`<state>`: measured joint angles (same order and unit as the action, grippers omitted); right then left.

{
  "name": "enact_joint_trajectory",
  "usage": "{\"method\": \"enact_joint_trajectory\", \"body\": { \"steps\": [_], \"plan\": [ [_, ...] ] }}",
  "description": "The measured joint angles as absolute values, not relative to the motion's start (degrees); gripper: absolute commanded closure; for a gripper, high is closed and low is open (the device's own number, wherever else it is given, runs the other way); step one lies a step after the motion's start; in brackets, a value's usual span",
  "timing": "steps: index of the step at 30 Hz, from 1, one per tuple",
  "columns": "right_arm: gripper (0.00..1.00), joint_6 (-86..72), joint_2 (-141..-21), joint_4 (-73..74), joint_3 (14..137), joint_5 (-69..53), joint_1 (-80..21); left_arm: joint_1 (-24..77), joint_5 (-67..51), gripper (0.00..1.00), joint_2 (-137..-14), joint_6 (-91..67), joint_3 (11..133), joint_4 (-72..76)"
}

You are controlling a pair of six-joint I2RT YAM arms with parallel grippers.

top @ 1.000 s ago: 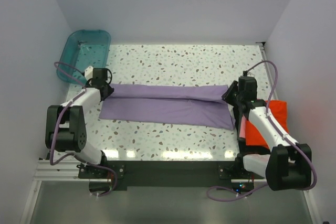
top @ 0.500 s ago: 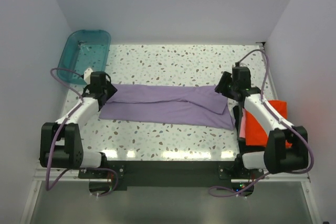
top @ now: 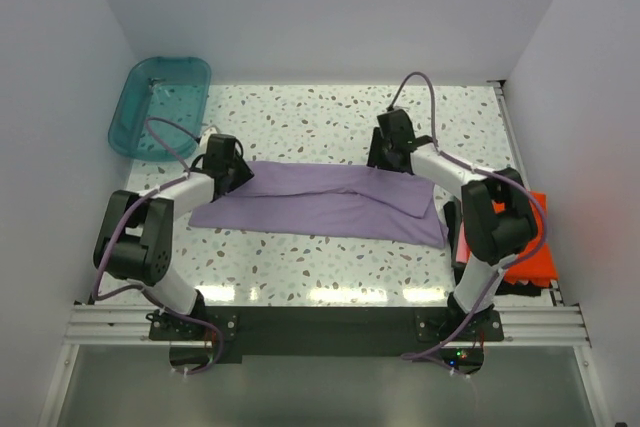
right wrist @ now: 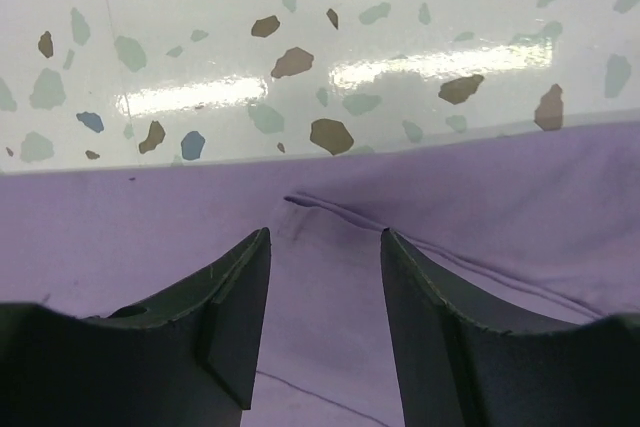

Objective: Fold and stack the t-shirts
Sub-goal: Fold the tshirt

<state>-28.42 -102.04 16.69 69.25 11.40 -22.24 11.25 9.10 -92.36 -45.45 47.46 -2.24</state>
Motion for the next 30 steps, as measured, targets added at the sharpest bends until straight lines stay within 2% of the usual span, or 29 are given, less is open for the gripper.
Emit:
{"method": "enact_joint_trajectory", "body": {
  "steps": [6,11,16,23,30],
  "plan": [
    [0.49,-28.9,-107.5,16.6,72.2,15.8,-25.2,12.1,8.7,0.56,-93.3,-45.4,47.5,-0.4],
    [0.55,-29.6,-109.4,16.5,73.3,18.8,-27.0,12.1,8.6,0.56,-94.1,-45.4,47.7,0.1],
    [0.66,-30.4,-110.6,16.7,73.9,21.6,-27.8,12.1,8.4,0.56,-94.8,-45.4,47.8,0.4],
    [1.00,-30.7,-110.6,16.7,73.9,23.7,-28.0,12.1,8.2,0.57,-95.2,-45.4,47.8,0.7],
    [1.00,-30.9,-110.6,16.7,73.9,24.5,-28.6,12.1,8.1,0.57,-95.3,-45.3,47.8,0.8]
  ]
}}
